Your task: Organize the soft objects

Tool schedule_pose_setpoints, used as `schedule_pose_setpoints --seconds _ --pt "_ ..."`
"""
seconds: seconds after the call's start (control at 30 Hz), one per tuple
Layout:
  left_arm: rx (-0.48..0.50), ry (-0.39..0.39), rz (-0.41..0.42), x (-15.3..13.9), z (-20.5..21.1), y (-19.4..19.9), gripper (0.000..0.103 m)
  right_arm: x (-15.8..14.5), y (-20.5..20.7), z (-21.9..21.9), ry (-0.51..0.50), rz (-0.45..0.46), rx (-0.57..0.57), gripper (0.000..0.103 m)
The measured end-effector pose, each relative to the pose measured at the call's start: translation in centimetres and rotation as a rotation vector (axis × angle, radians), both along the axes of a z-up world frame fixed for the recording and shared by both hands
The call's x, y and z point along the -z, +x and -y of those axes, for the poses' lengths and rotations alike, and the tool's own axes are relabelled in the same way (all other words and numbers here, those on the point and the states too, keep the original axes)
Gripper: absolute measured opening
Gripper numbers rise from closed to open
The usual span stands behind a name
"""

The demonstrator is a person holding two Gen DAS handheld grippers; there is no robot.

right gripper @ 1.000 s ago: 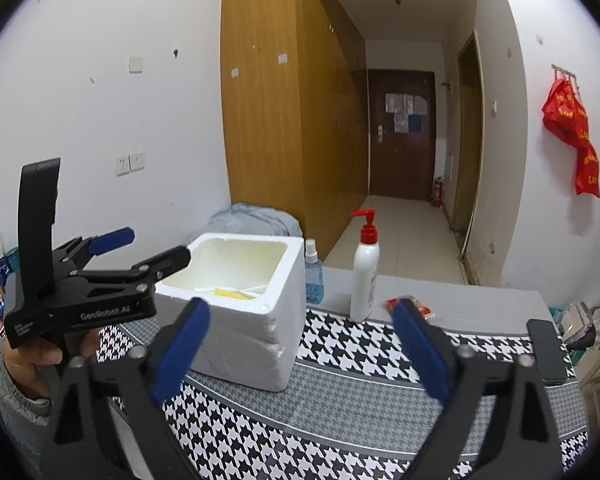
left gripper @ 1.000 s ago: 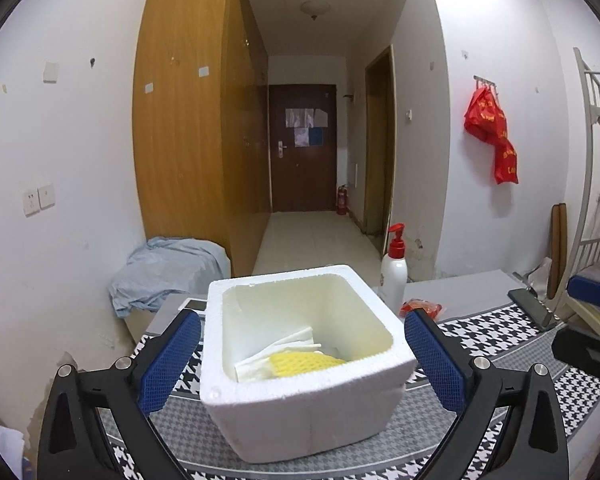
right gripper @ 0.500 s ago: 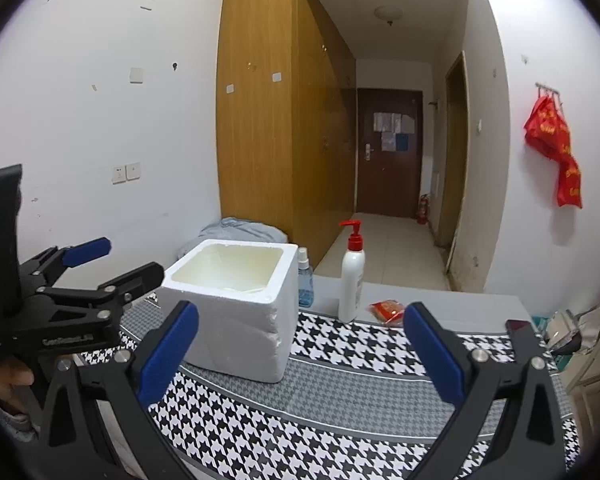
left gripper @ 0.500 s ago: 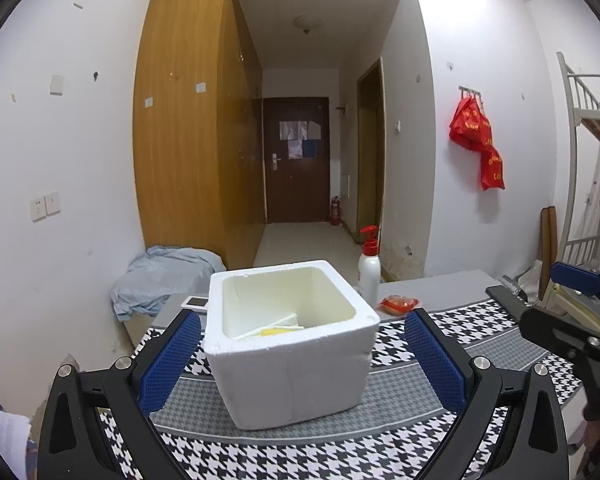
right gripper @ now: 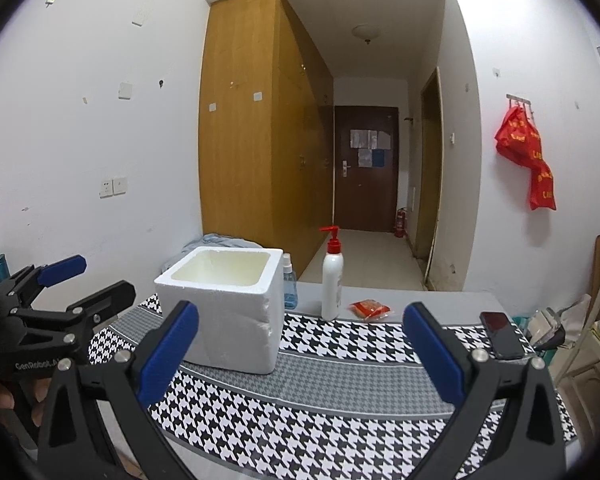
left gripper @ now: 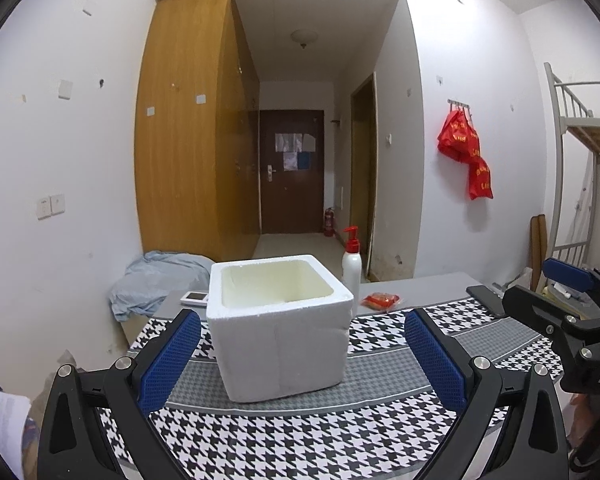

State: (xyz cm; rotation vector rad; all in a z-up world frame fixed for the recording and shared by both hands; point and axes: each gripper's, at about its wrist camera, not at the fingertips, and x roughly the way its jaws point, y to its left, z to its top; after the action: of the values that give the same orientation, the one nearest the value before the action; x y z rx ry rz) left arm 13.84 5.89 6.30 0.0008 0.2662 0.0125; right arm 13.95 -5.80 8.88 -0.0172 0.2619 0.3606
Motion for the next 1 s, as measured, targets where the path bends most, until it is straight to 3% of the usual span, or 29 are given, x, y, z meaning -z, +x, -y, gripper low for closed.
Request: schedule_pose_setpoints --seconds 0.67,1.0 --pt "-0.007 0.001 0.051 5.1 0.8 -4.1 0.102 5.6 -4.0 0.8 0.056 0.036 0.013 0.103" --pt "-0.021 -0.004 0.064 6.3 1.1 -6.3 0.102 6.3 -6.0 1.0 0.062 0.029 0.012 0.103"
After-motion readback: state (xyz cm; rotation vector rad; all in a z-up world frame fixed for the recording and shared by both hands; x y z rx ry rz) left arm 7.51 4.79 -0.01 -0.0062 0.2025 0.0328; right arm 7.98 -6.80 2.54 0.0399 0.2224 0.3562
